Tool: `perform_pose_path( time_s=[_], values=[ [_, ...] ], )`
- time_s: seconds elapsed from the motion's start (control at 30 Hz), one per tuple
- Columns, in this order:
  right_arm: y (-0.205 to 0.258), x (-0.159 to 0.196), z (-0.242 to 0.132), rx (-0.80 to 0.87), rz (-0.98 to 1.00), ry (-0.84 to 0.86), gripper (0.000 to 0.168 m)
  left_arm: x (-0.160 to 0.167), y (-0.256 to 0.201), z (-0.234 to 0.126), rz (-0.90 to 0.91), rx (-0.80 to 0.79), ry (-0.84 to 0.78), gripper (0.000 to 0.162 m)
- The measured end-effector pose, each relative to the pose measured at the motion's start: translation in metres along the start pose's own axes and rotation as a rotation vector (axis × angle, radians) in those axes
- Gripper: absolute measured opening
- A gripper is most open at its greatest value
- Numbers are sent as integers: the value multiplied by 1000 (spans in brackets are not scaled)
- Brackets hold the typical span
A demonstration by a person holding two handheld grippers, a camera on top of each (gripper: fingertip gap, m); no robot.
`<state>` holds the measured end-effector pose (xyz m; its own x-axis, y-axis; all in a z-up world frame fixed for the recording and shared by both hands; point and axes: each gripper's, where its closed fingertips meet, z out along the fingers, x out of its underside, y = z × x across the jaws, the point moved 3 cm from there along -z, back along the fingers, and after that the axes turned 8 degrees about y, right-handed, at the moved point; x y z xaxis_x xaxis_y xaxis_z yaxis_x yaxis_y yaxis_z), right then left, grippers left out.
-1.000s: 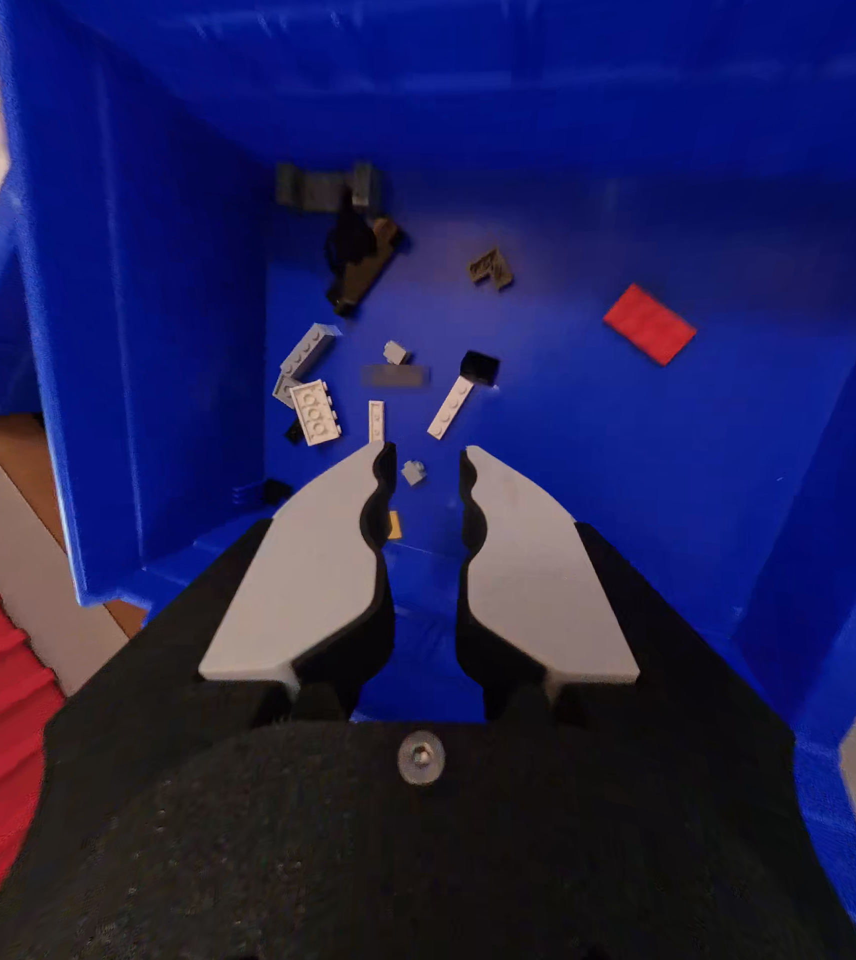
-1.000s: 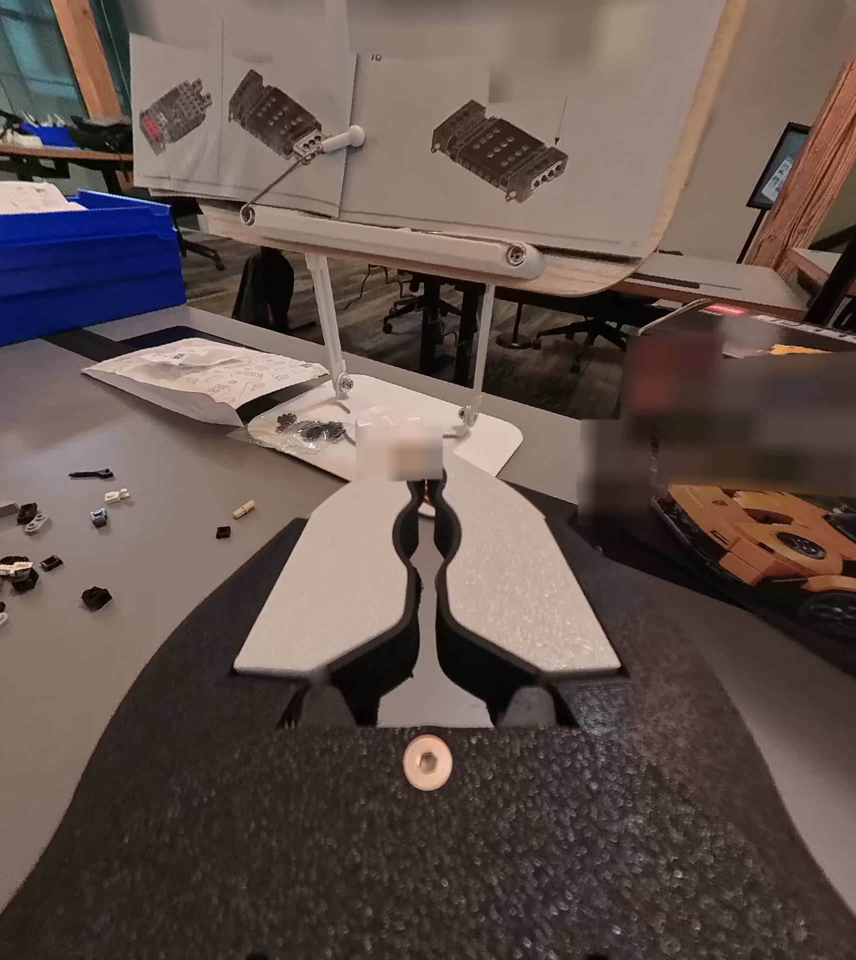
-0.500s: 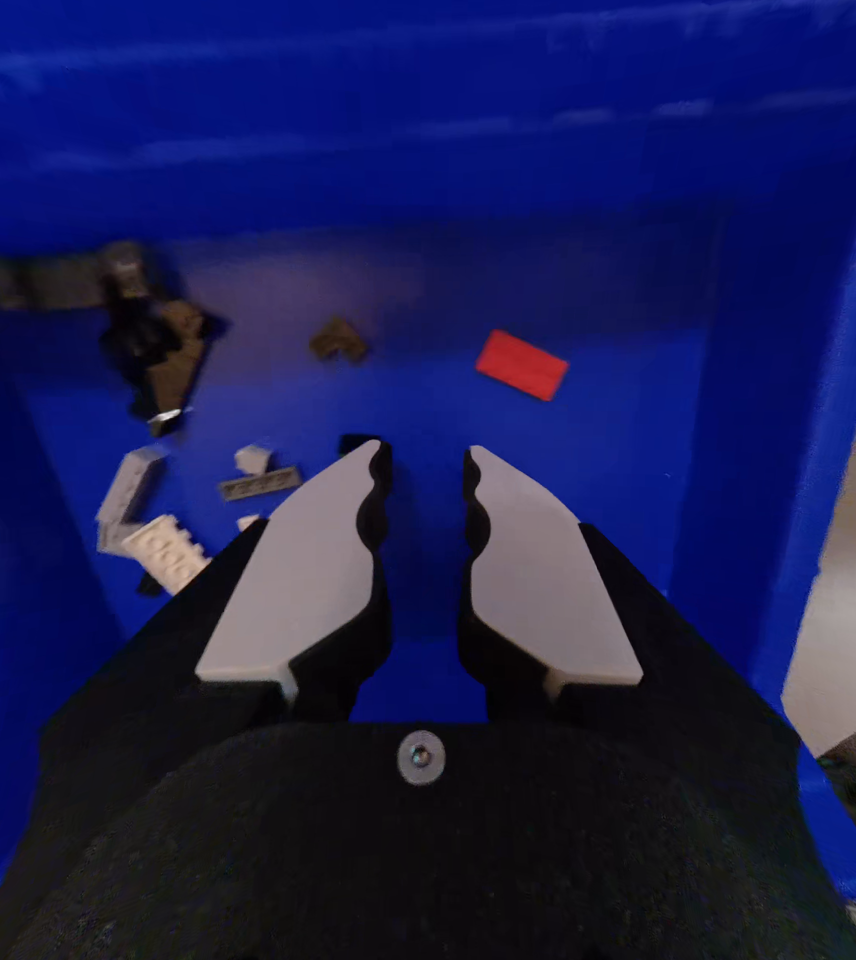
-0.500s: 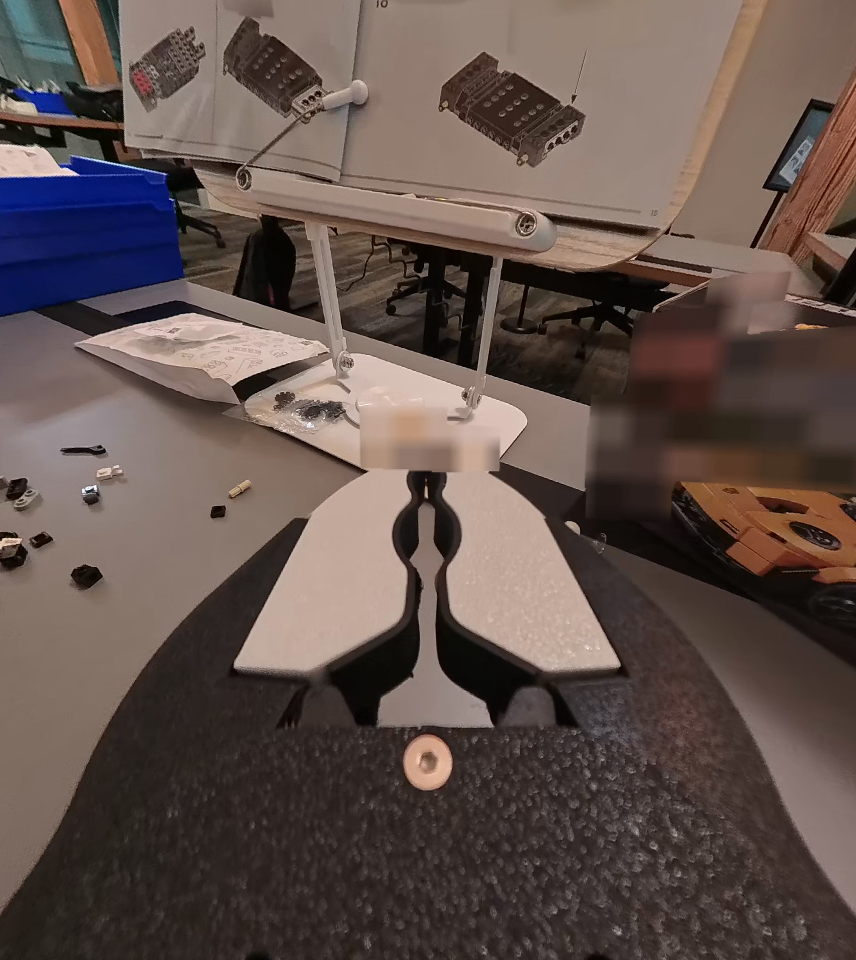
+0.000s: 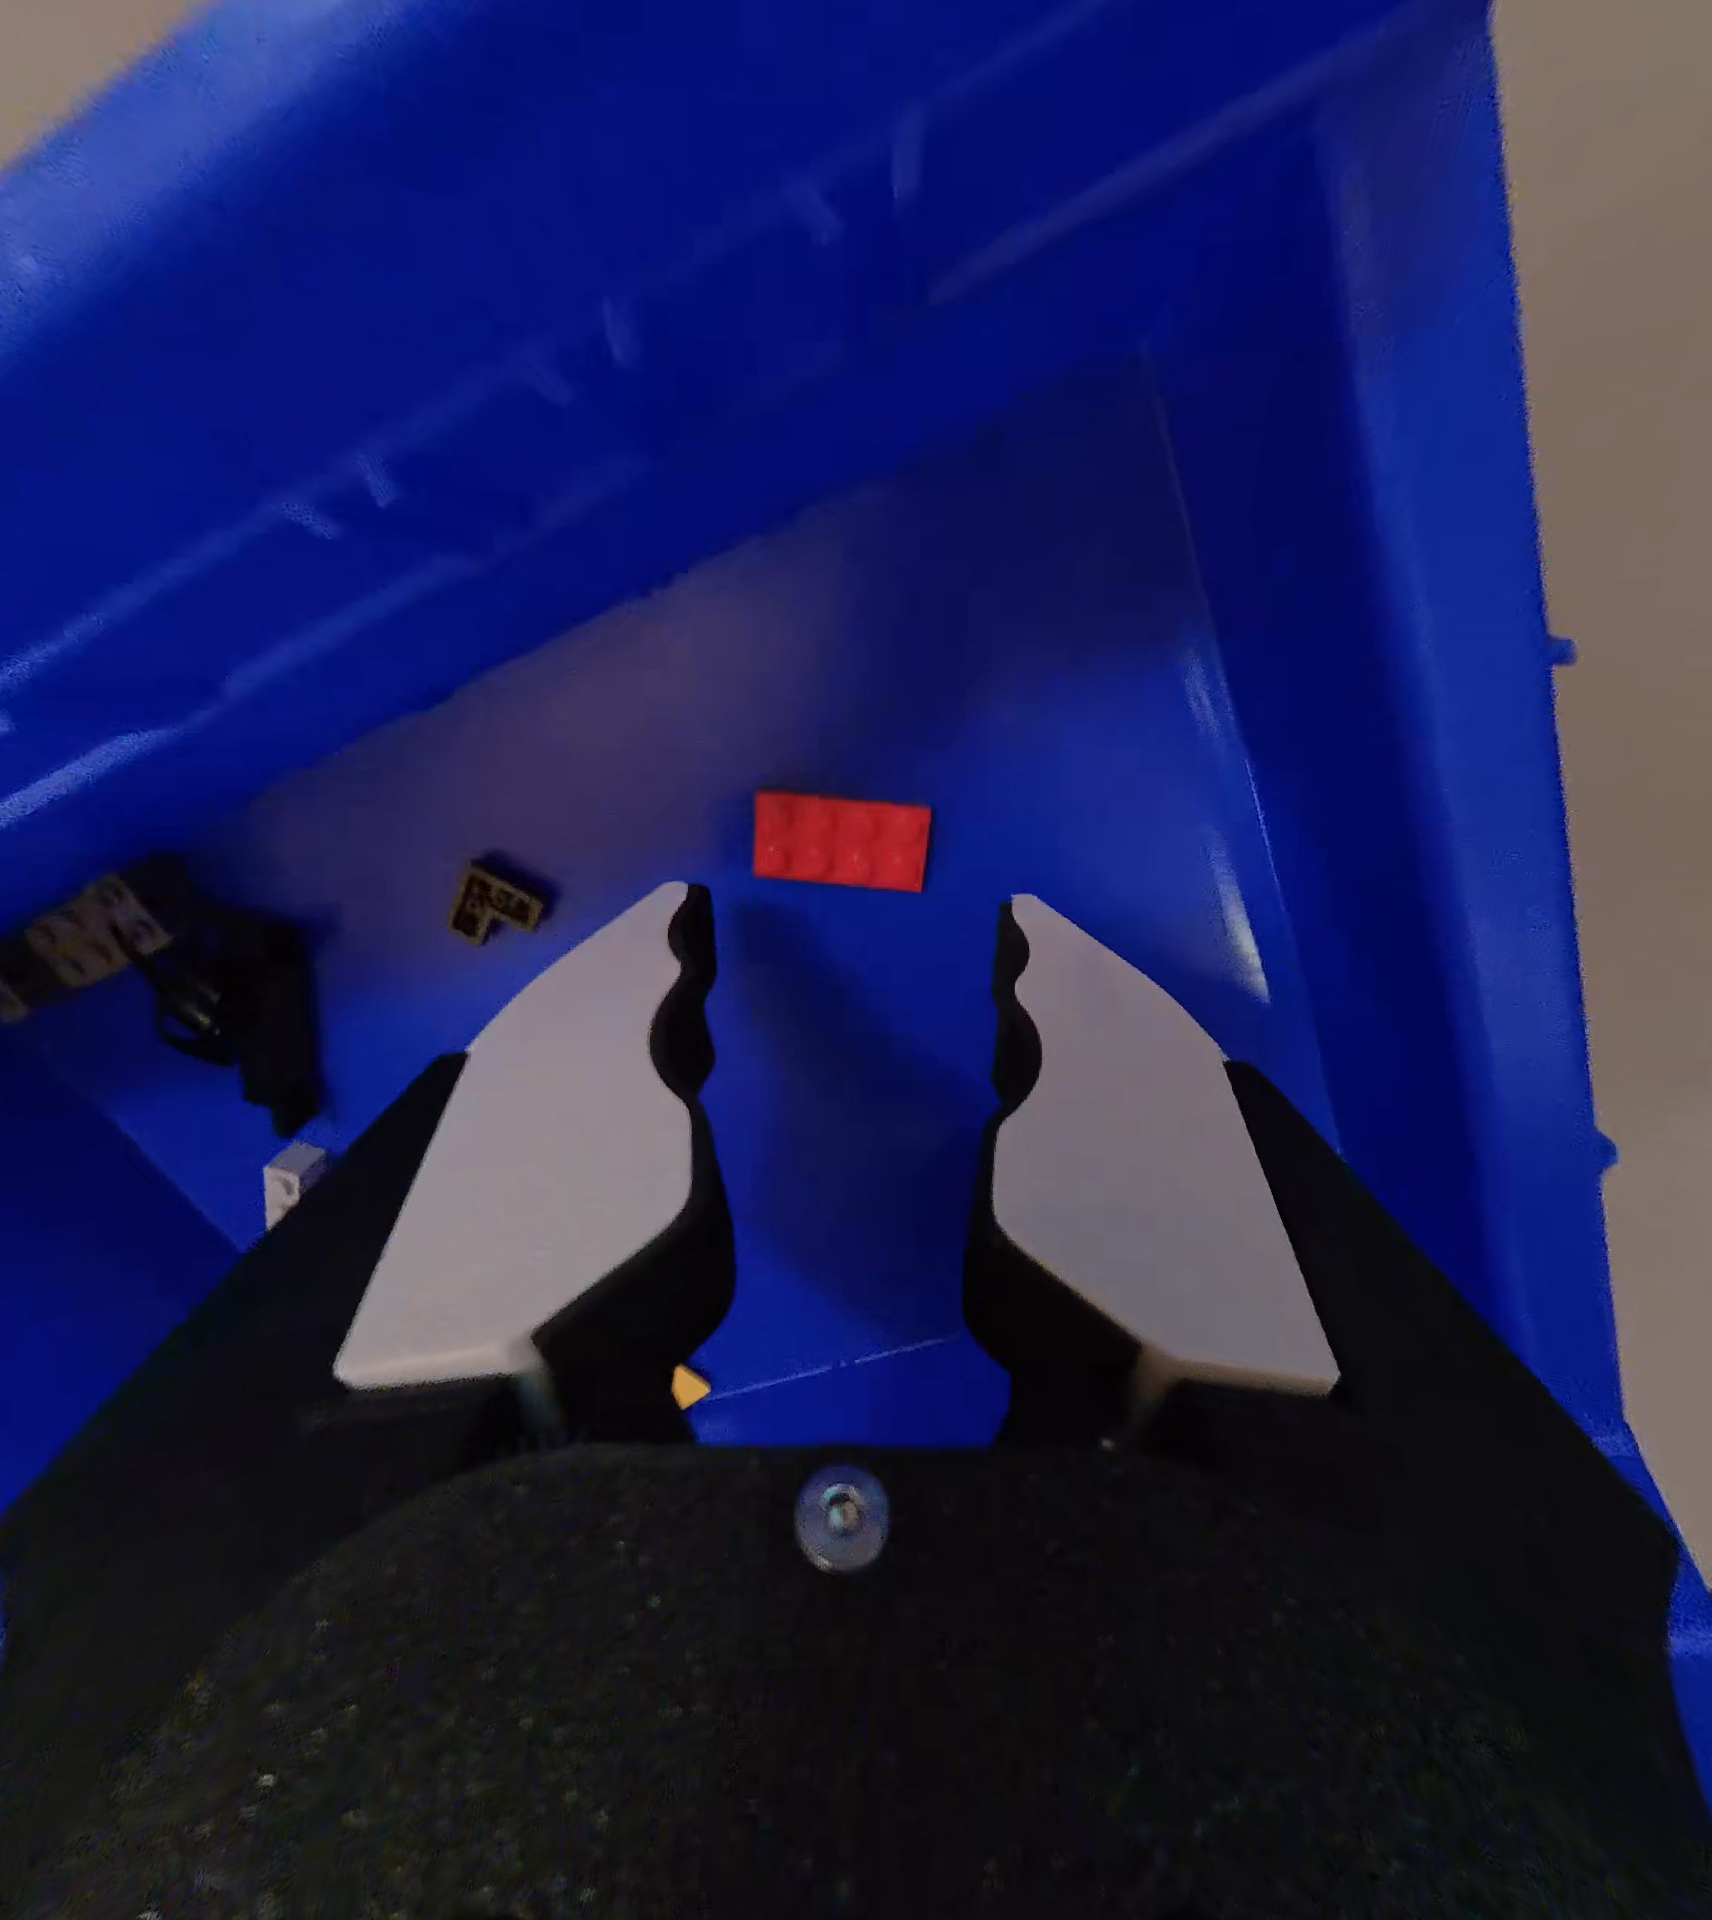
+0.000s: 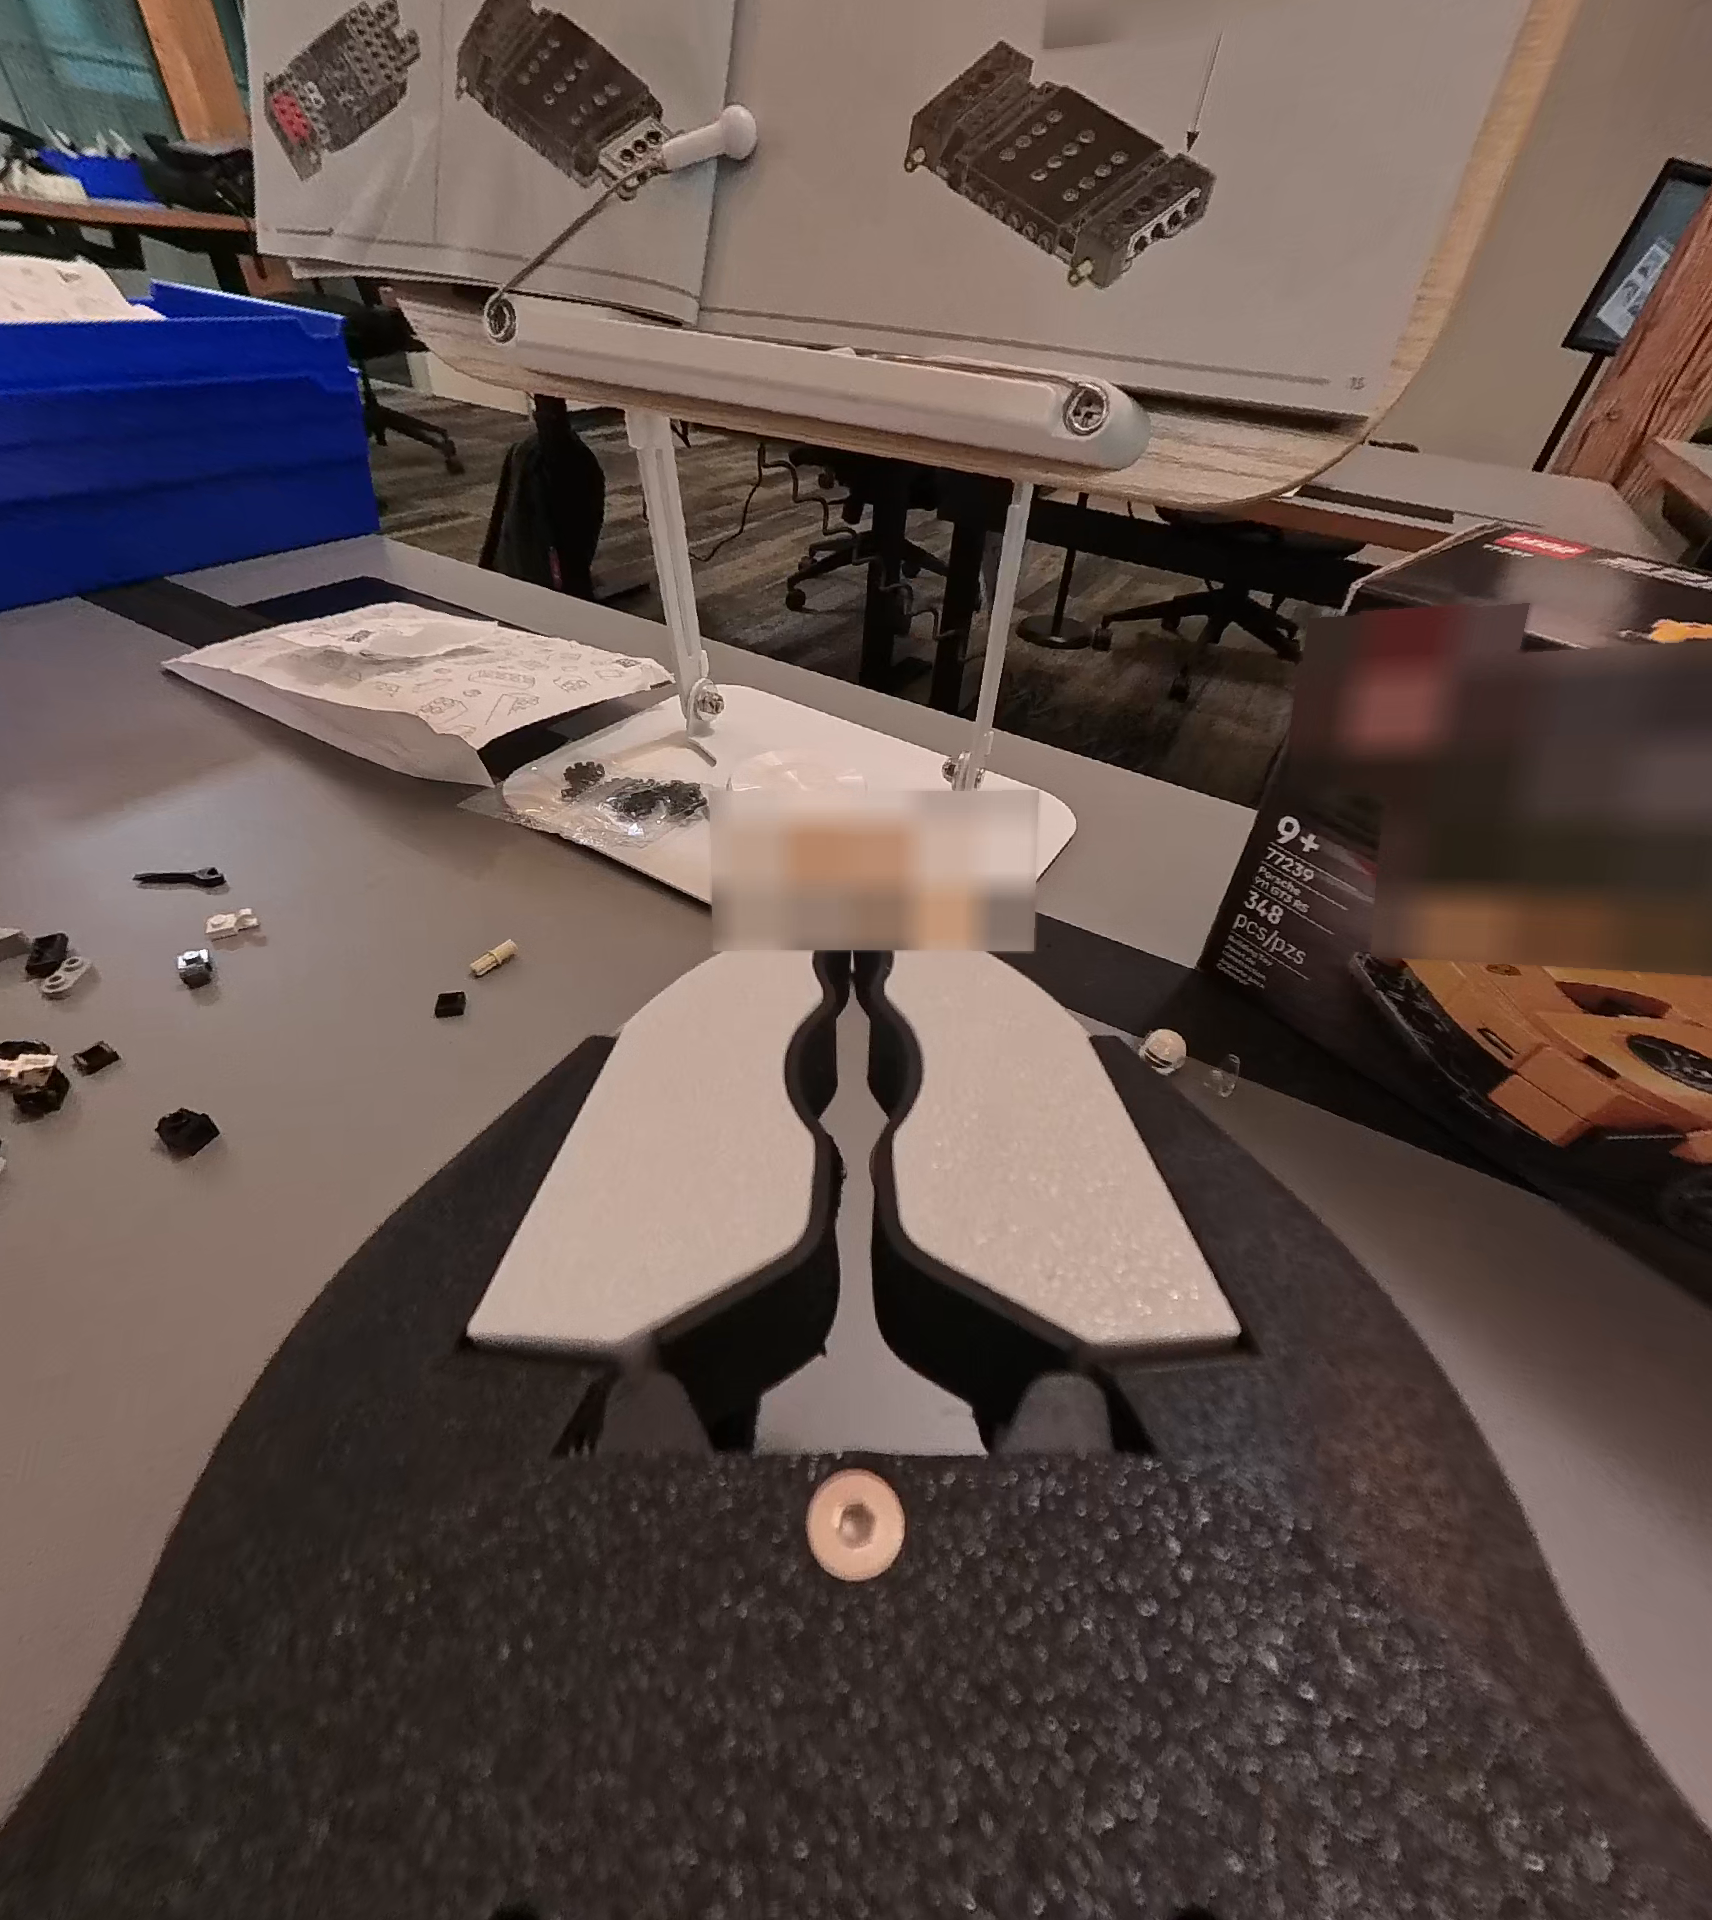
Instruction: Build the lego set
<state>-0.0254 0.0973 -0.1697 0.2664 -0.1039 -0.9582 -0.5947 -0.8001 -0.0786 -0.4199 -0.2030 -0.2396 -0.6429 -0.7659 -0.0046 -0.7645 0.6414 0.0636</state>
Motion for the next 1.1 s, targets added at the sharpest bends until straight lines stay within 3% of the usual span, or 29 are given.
perform_pose_path(
  time_s=[0.1,0.27,0.47,0.63,0.8,1.1],
  values=[
    [-2,-1,-1,2,5,-5,0,0,1,11,0,20,31,51],
    [-2,-1,-1,-7,15,-3,0,-5,-2,12,-21,76,-27,34],
    [-2,-4,-3,-5,14,-12,0,-3,-3,8,-42,55,-40,34],
    [-4,-7,-5,-5,23,-22,0,-18,-11,-54,-64,-74,-196,33],
    [-1,-10,-6,-14,18,-32,0,-85,-56,-104,32,-139,-337,32],
    [-3,-18,-12,-17,23,-60,0,-224,-145,-40,338,53,-295,32]
  ],
)
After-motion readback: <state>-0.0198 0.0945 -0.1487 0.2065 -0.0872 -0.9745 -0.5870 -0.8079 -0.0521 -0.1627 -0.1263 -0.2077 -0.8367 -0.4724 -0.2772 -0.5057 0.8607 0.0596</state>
